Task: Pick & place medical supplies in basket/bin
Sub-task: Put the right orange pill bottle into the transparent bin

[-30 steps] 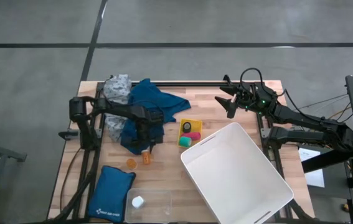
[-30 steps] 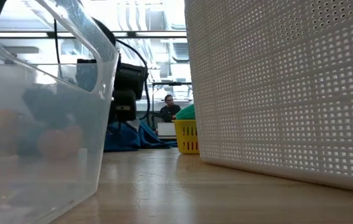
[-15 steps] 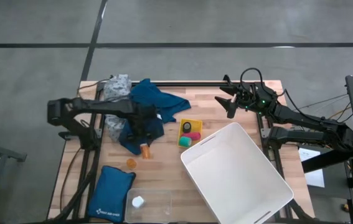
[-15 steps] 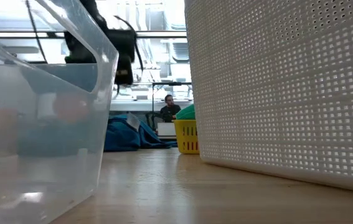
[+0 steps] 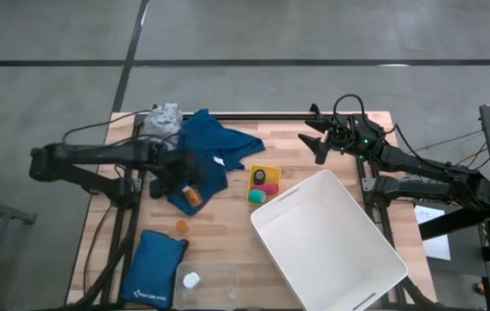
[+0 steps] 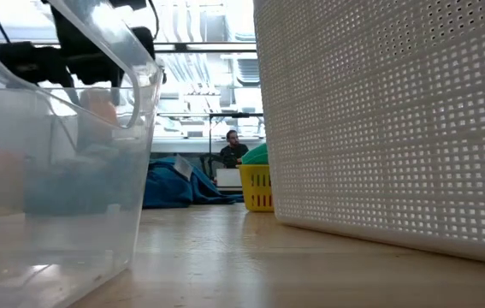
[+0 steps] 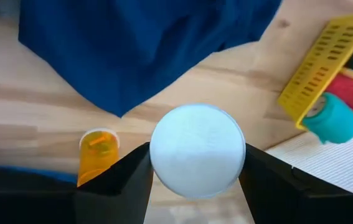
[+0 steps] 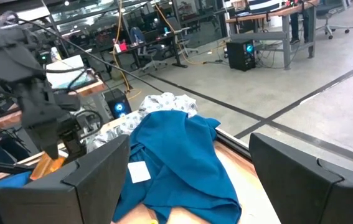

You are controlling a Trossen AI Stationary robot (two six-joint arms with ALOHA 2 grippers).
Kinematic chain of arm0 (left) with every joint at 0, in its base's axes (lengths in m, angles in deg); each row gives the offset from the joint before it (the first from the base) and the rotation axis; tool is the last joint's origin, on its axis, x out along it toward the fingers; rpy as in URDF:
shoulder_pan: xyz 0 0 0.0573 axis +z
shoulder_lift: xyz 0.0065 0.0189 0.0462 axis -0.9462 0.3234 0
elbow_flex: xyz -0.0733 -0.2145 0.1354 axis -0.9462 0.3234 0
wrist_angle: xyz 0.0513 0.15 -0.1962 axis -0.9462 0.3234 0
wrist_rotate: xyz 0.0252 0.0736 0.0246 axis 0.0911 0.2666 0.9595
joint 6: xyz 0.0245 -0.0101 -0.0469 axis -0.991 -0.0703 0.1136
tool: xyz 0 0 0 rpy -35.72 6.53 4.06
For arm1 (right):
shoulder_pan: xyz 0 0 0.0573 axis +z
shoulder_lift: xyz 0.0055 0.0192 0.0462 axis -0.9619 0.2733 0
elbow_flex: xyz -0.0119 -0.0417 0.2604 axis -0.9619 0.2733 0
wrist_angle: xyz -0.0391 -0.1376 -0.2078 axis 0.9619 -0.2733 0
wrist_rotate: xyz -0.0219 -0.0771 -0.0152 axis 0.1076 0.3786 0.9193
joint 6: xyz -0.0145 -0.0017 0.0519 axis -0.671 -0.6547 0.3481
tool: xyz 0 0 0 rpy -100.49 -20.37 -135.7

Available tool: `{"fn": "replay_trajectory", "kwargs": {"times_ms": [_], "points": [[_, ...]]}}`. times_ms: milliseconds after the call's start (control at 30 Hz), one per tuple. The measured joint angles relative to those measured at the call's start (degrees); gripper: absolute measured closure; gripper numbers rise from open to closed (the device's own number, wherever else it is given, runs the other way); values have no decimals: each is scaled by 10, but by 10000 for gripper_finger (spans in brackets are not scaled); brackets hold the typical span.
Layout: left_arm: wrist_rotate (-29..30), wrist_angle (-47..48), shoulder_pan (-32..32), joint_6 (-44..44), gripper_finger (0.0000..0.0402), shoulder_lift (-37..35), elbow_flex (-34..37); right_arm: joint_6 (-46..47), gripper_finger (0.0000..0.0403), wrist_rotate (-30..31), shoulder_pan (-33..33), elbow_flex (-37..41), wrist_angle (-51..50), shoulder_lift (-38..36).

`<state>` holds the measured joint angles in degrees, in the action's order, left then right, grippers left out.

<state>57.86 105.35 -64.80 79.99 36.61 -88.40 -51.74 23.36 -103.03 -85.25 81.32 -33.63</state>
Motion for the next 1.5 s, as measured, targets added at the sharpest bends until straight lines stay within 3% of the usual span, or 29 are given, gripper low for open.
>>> {"fn": "replay_trajectory", "kwargs": {"times_ms": [300,633,867,1500], "points": [[185,-10,-91,-5,187,-19,0,0,78,0,0,0,0,0],[294,37,-181,-110,187,-15,-60,0,78,0,0,0,0,0],[387,65,-266,-123,187,-13,-103,0,78,0,0,0,0,0],[428,76,-400,-122,187,47,-142,0,78,0,0,0,0,0]]}}
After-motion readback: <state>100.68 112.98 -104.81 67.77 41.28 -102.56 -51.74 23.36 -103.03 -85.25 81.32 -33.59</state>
